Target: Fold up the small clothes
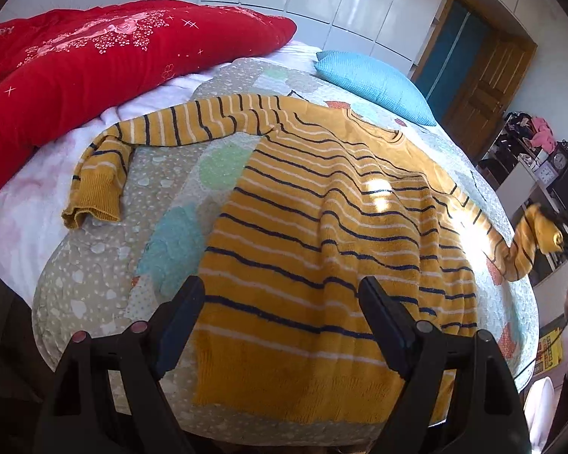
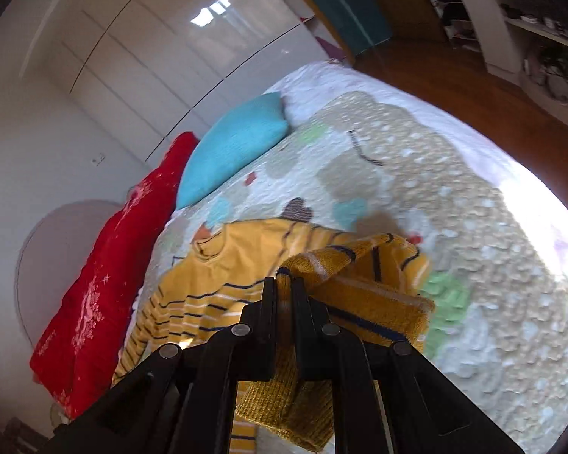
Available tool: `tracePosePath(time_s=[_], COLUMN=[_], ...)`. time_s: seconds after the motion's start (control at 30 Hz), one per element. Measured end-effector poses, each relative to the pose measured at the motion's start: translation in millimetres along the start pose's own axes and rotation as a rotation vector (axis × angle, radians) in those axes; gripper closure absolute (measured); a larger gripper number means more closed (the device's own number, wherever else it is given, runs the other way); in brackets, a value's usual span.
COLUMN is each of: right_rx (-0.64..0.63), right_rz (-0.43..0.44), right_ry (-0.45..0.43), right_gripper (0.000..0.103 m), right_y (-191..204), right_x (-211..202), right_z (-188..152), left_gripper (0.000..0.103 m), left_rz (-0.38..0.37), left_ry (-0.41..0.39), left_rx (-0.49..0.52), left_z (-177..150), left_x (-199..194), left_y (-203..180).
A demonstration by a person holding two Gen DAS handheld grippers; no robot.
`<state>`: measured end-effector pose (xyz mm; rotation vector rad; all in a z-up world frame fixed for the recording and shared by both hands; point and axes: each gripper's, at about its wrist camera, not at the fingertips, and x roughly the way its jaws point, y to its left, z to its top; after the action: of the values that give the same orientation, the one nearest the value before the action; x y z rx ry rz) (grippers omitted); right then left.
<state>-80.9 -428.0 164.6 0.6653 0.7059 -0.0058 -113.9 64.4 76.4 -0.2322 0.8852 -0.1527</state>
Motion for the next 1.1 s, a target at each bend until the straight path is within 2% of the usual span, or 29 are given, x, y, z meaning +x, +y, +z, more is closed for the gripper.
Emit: tracePosePath(time_s=[0.2, 0.33, 0.47, 0.5, 0.6, 0.67, 0.73, 0.83, 0.97, 1.1], right_rx=[-0.100, -0.177, -0.204, -0.205, -0.167, -0.133, -0.121, -0.133, -0.215, -0.267], right_rz=[0.087, 0.055, 0.032, 0.019, 0.049, 0.099, 0.111, 0.095, 0.116, 0.137], right_ry=[0.175, 0.275, 0.401, 0.420, 0.465, 0.480, 0.471, 0.419, 0.446, 0.470], right_gripper=[0.094, 0.094, 0.091, 0.089, 0.071, 0.068, 0.050, 0.037, 0.034, 0.031], right_y=[114, 176, 212, 218, 228, 232, 234, 240, 233, 202], right_x=[133, 230, 314, 330, 365, 379, 381, 367, 328, 277], right_z=[-3, -20, -44, -49, -61, -63, -61, -58, -70, -83], left_gripper=[0.021, 0.021, 0.021, 0.021, 0.021, 0.021, 0.021, 0.021, 0.021, 0.020], left_rz=[-0.004, -0.010, 0.009, 0.011, 0.014, 0.021, 0.025, 0.039, 0.095, 0.183], left_ry=[-0.008, -0.021, -0.013, -0.011, -0.004, 0.000, 0.000, -0.007, -0.036, -0.068], left_rx=[-0.017, -0.047, -0.082, -0.095, -0.134, -0.149, -0.152, -0.145, -0.168, -0.242], left_z=[-9, -14, -20, -21, -24, -25, -25, -24, -13, 3], left_x=[-2, -5, -3, -2, 0, 1, 2, 2, -1, 0], left_y=[26, 50, 73, 77, 91, 96, 97, 96, 113, 147])
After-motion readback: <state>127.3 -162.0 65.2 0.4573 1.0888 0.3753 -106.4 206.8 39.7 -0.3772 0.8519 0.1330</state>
